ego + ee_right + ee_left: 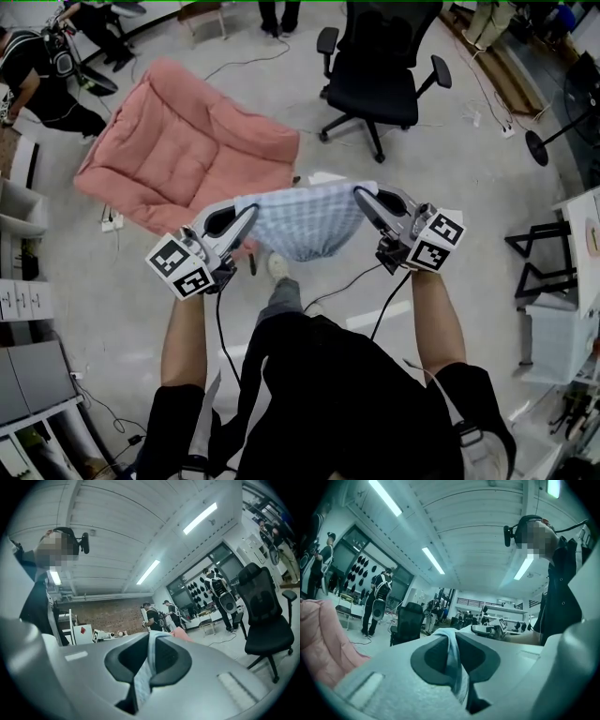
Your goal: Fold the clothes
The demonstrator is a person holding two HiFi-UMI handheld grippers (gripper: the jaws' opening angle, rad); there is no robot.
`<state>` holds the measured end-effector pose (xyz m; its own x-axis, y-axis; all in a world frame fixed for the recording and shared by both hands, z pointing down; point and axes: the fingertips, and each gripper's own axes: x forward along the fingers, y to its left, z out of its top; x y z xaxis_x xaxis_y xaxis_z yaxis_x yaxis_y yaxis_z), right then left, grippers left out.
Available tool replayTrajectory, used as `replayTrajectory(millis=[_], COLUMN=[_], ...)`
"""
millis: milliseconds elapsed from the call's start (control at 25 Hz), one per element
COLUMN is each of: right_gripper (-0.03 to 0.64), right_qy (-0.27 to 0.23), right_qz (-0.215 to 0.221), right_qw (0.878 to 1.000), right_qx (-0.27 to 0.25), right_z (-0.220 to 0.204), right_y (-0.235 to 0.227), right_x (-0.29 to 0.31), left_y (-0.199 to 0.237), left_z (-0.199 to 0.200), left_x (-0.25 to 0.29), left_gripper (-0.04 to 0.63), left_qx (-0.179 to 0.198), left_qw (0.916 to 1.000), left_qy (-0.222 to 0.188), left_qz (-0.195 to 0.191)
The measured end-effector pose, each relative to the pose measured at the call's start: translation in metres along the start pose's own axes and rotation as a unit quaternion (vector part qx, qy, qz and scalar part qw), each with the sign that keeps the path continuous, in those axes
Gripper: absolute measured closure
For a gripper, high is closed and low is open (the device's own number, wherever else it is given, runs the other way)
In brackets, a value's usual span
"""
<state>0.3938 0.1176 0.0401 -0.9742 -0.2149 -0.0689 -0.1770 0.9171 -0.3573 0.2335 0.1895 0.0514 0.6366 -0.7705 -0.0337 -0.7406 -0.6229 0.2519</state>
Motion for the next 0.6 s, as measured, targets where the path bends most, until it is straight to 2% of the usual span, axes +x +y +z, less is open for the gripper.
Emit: replayTrajectory(millis=[200,360,600], right_gripper=[0.604,0.604,0.604], right_qy=[0.035,0.061,0.080], right_qz=[-0.016,-0.021,-0.002], right_qw=[0.999,0.996,0.996], right_qx=[-0.031,-0.060,-0.049], right_z=[-0.012,-0.017,-0.018], right_y=[-0.037,-0.072,-0.118], right_x=[0.030,0.071,0.136], left_y=[0.048,0.103,0.173], left_z=[-0.011,-0.011,0.000], left_x=[0.013,0.022,0.024], left_gripper=[0.561,0.561,0.561], left_qx=[0.016,0.006,0.022], left_qw=[0.9990,0.9966,0.9945], left_qy=[0.011,0.019,0.016], left_qz=[0.039,0.079,0.101])
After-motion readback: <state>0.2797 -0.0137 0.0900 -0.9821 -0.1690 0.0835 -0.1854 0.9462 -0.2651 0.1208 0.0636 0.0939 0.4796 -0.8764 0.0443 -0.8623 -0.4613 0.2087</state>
